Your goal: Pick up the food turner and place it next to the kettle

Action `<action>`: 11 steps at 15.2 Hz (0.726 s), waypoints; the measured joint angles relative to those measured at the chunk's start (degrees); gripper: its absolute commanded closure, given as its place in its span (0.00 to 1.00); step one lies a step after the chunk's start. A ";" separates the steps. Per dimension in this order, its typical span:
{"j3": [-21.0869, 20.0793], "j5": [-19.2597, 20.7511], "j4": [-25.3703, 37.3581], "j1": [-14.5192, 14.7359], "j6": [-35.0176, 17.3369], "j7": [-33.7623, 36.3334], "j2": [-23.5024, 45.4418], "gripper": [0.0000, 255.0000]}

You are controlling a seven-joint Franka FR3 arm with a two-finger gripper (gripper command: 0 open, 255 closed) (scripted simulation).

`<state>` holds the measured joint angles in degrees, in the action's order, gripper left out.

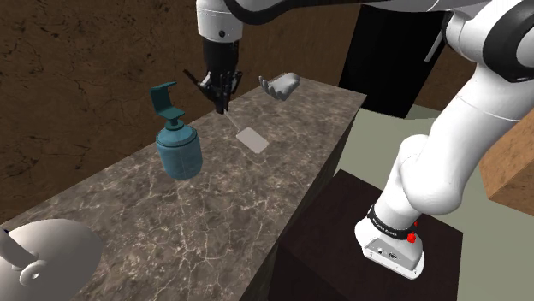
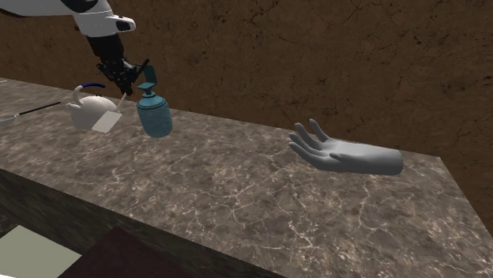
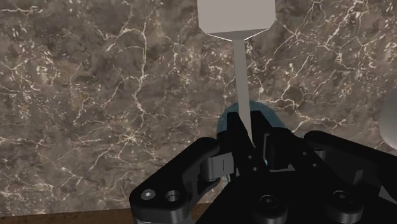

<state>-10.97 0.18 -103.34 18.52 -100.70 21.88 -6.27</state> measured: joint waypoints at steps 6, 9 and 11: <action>-4.59 0.28 1.43 3.56 0.58 8.16 0.97 1.00; -7.19 0.59 2.58 5.64 1.03 12.86 1.80 1.00; -8.52 0.80 3.04 6.70 1.05 15.30 2.30 1.00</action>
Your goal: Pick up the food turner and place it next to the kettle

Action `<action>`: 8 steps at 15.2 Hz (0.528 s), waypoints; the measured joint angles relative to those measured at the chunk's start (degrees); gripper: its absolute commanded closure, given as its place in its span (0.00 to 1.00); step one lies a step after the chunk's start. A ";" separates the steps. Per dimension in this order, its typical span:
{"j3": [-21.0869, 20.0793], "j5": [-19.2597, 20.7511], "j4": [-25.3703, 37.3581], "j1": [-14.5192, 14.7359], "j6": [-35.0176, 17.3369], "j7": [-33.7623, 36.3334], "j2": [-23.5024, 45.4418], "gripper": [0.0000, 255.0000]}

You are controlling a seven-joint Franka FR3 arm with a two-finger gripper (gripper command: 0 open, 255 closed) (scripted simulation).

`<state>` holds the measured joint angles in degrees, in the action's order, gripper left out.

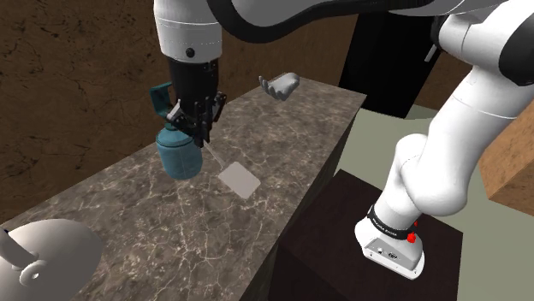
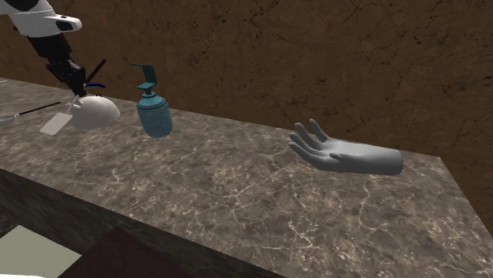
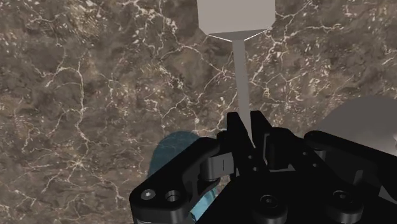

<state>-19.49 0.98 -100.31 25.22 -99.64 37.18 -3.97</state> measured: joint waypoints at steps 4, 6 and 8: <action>-3.29 1.25 3.60 2.81 1.08 6.27 2.97 1.00; -4.69 2.03 5.20 4.15 1.35 9.10 4.58 1.00; -6.31 3.22 7.44 5.91 1.69 12.51 6.89 1.00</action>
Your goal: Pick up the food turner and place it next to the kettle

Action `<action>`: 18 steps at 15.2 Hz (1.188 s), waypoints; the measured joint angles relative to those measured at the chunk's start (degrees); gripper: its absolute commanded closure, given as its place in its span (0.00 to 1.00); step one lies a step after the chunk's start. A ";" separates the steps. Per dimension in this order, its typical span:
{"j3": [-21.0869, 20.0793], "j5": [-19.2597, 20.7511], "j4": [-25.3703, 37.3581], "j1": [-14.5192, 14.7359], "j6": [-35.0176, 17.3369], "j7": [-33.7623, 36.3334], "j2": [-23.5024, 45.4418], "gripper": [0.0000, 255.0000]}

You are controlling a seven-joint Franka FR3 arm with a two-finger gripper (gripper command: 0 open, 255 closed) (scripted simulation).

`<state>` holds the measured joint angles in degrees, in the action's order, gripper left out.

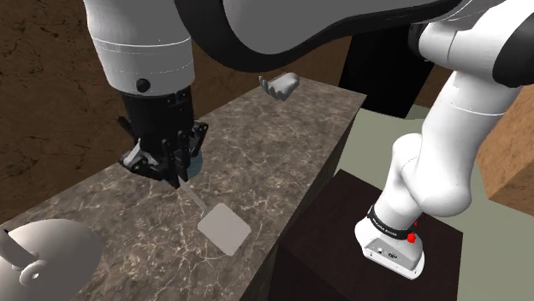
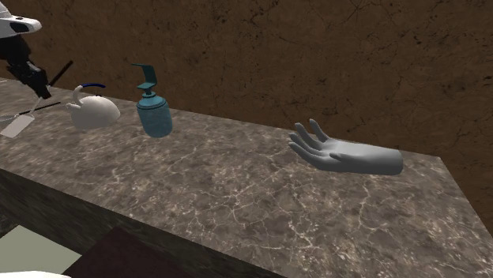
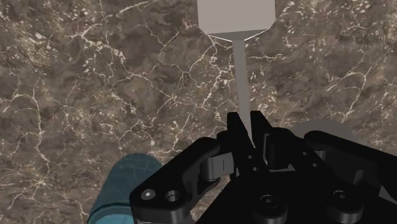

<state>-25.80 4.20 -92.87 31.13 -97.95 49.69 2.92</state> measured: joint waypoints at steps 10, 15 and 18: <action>-5.01 8.97 20.49 12.00 7.13 15.00 16.44 1.00; -5.21 9.49 18.33 12.87 4.47 16.71 17.22 1.00; -5.14 9.38 15.46 12.42 1.88 16.88 16.95 1.00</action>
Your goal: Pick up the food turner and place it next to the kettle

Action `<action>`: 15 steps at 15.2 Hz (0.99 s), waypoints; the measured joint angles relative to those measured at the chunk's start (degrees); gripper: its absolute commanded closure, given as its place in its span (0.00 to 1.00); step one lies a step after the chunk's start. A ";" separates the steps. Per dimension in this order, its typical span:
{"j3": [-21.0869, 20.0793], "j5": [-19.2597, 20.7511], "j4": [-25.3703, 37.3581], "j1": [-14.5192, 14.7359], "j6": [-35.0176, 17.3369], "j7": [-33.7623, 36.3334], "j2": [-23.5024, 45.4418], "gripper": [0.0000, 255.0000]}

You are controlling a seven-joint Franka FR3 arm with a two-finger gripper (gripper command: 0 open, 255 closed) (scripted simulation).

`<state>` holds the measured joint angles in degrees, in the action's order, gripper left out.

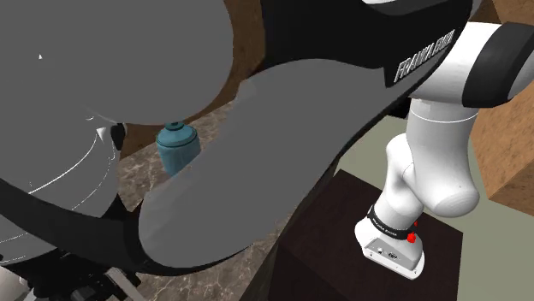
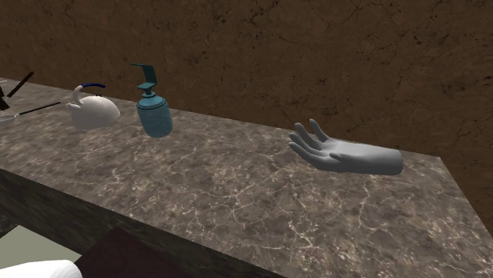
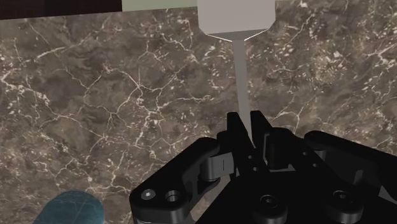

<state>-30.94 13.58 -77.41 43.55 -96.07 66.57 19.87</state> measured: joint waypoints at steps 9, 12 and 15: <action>0.16 -0.11 -7.76 -0.97 -7.10 0.62 -0.64 1.00; 0.24 0.06 -9.87 -1.10 -9.30 0.94 -0.51 1.00; 0.40 0.31 -11.89 -1.29 -11.56 1.16 -0.21 1.00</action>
<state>-30.54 13.89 -89.31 42.26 -107.63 67.72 19.66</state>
